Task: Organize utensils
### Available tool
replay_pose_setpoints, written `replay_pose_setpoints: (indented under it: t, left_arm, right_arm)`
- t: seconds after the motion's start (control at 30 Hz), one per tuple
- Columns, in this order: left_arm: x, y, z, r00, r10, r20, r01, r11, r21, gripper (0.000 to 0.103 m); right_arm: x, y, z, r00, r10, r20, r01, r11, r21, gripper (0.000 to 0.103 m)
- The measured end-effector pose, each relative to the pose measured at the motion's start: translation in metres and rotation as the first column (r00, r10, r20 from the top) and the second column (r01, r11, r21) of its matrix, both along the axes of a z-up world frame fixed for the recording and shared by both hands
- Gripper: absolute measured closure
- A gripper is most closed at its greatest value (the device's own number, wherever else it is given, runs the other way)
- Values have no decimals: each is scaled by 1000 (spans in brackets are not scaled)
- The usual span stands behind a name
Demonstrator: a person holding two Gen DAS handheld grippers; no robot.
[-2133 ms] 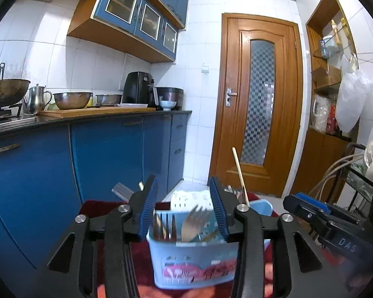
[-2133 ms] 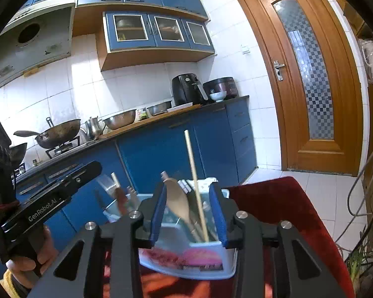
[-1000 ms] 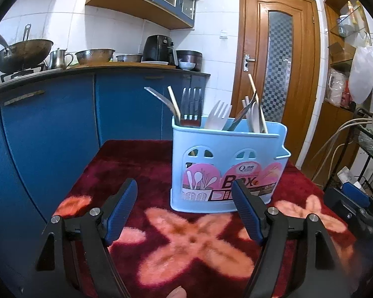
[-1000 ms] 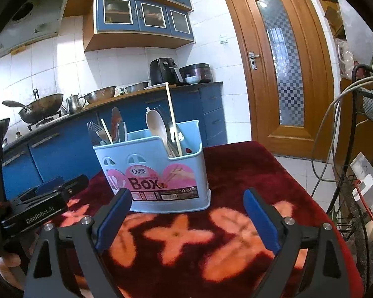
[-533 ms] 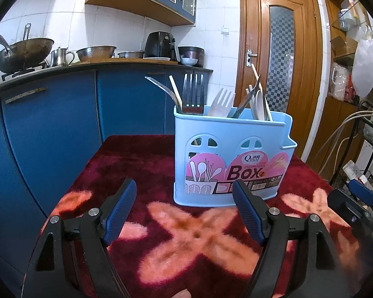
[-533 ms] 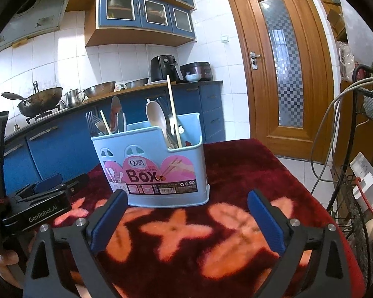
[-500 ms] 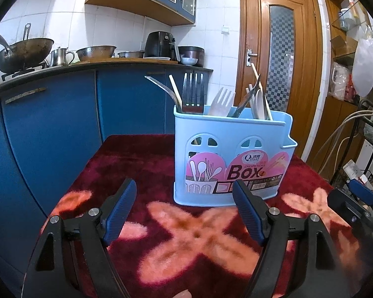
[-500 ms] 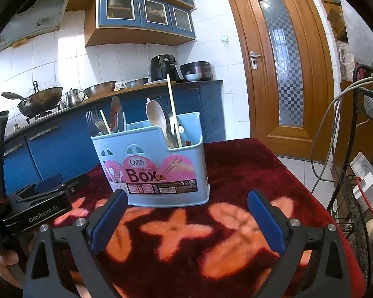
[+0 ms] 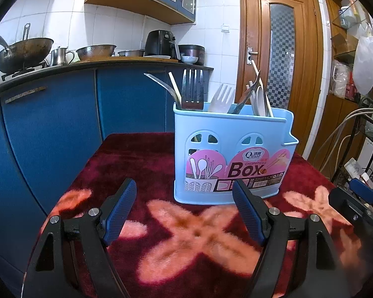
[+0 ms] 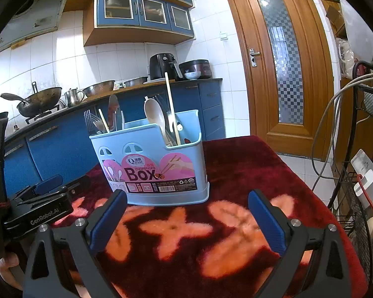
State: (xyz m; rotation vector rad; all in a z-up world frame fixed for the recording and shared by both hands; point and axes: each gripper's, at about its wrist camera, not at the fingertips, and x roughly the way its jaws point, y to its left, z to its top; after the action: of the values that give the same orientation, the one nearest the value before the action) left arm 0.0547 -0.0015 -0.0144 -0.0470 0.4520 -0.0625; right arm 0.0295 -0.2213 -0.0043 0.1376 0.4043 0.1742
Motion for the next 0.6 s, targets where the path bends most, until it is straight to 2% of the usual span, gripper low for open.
replay_pose_setpoints:
  t: [0.6]
  left_arm:
    - [-2,-2,0,1000,-8,7,8,1000,4,22]
  right_arm:
    - [0,0,0,1000,0,0,0,1000,0,3]
